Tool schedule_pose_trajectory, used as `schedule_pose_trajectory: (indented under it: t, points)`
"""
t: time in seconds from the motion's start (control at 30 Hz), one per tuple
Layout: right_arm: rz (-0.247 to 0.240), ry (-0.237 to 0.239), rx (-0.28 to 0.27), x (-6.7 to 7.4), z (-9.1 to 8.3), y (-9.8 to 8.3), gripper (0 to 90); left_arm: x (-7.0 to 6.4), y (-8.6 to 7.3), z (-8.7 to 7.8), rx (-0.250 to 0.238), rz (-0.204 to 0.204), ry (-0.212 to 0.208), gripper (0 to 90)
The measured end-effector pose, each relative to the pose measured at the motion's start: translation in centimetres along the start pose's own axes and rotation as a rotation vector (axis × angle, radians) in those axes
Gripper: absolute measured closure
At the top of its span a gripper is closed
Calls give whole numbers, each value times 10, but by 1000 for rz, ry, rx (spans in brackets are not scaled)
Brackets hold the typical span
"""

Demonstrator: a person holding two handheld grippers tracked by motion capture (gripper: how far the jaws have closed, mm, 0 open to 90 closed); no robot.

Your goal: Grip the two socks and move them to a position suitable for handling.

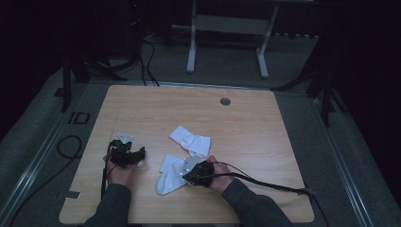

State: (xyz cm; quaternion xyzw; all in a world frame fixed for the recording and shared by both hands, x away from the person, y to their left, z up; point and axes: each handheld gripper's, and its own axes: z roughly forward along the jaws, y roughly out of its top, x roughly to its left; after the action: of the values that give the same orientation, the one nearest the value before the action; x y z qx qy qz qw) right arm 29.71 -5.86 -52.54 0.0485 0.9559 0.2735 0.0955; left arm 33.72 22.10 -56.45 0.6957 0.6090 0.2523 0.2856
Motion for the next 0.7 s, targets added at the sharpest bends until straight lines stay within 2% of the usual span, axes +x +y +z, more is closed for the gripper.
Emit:
schedule_pose_trajectory:
  t: [0.1, 0.17, 0.23, 0.43, 0.47, 0.5, 0.63, 0.7]
  points:
    - [-7, -8, 30, 1, 7, 0, 890, 0, 0, 0, -1, 1, -2, 289]
    - [26, 5, 45, -5, 13, -5, 892, -1, 0, 0, 0, 4, -4, 289]
    - [48, 8, 38, -9, 11, -10, 892, -1, 0, 0, 0, 4, -4, 289]
    - [71, -20, 76, -14, 3, -21, 890, -2, 0, 0, 1, 6, -6, 289]
    - [73, -49, 99, -15, -1, -24, 882, -2, 0, 0, 0, 6, -7, 288]
    - [82, -52, 101, -15, -3, -24, 882, -2, 0, 0, 0, 5, -6, 289]
    - [56, -50, 63, -8, -15, -16, 860, -2, 0, 0, -2, 6, -8, 289]
    - [32, -33, 43, -2, -19, -4, 833, -3, 0, 0, -3, 7, -8, 289]
